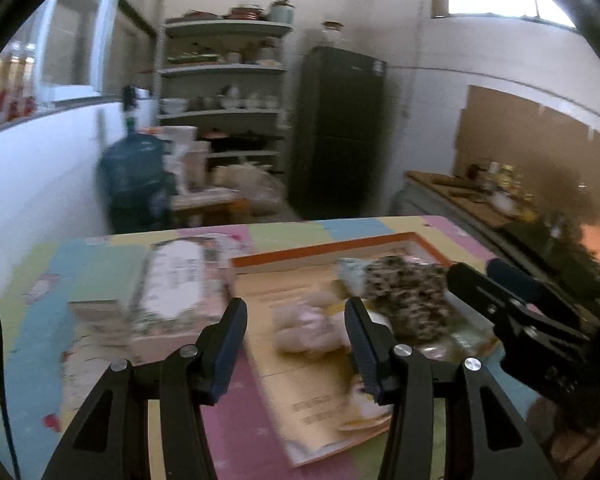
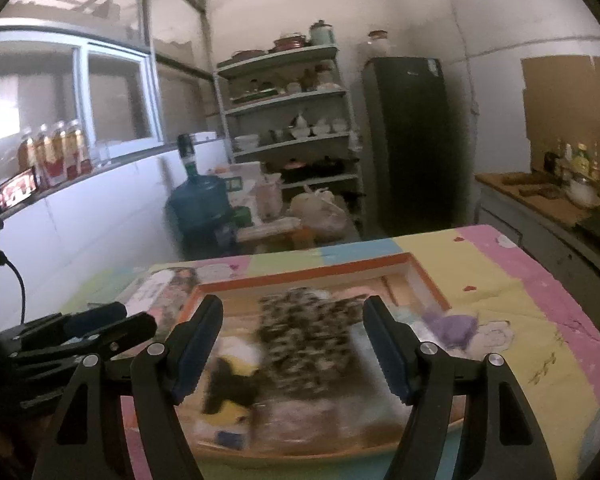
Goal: Organize soft objects
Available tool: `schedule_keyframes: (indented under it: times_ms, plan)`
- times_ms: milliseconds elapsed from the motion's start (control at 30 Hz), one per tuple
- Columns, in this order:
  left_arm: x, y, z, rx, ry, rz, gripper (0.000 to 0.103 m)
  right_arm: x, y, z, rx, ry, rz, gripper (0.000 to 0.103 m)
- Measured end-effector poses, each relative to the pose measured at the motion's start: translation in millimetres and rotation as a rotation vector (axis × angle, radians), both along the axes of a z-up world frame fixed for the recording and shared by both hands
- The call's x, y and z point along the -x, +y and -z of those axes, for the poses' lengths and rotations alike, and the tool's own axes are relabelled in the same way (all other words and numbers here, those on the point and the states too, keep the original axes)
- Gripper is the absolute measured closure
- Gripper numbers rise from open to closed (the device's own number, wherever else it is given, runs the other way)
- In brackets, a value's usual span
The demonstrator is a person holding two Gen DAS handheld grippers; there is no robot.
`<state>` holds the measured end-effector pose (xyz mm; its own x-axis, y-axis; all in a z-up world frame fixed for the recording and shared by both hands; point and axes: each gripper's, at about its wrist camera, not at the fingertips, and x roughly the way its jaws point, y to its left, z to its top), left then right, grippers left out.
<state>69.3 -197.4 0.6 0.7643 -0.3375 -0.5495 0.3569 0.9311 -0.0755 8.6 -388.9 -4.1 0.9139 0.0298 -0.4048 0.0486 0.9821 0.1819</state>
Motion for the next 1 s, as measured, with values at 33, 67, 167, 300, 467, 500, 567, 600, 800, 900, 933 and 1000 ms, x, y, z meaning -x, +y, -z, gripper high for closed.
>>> schedule_keyframes:
  times_ms: [33,67,167,300,467,500,567,600,800,900,933,1000]
  plan:
    - [2,3,-1,-0.013,-0.004,-0.021,0.052,1,6,-1,0.002,0.001,-0.002,0.029]
    - [5,7,-1,-0.026,-0.010,-0.043,0.052,2,11,-1,0.000,0.005,-0.005,0.029]
    - [18,23,-3,-0.030,-0.037,-0.087,0.052,6,28,-4,-0.022,0.016,-0.001,0.029]
    - [35,46,-7,-0.008,-0.090,-0.122,0.052,11,51,-7,-0.007,0.040,0.038,0.029]
    - [58,70,-13,-0.015,-0.135,-0.192,0.052,20,77,-8,0.075,0.072,0.153,0.029]
    - [62,75,-13,-0.016,-0.133,-0.204,0.052,25,83,-9,0.104,0.064,0.184,0.029]
    - [70,84,-12,-0.009,-0.120,-0.213,0.052,37,92,-11,0.123,0.047,0.227,0.029]
    - [74,88,-12,-0.011,-0.114,-0.219,0.052,45,96,-12,0.114,0.033,0.227,0.029]
    - [105,105,-15,-0.010,-0.127,-0.243,0.052,85,110,-14,-0.018,-0.008,0.148,0.029]
    - [121,117,-18,0.002,-0.137,-0.243,0.052,100,124,-15,0.020,-0.002,0.156,0.029]
    - [126,119,-20,0.000,-0.146,-0.244,0.052,105,129,-16,0.029,-0.001,0.155,0.029]
    - [134,121,-23,-0.003,-0.160,-0.241,0.052,114,139,-18,0.053,-0.003,0.150,0.029]
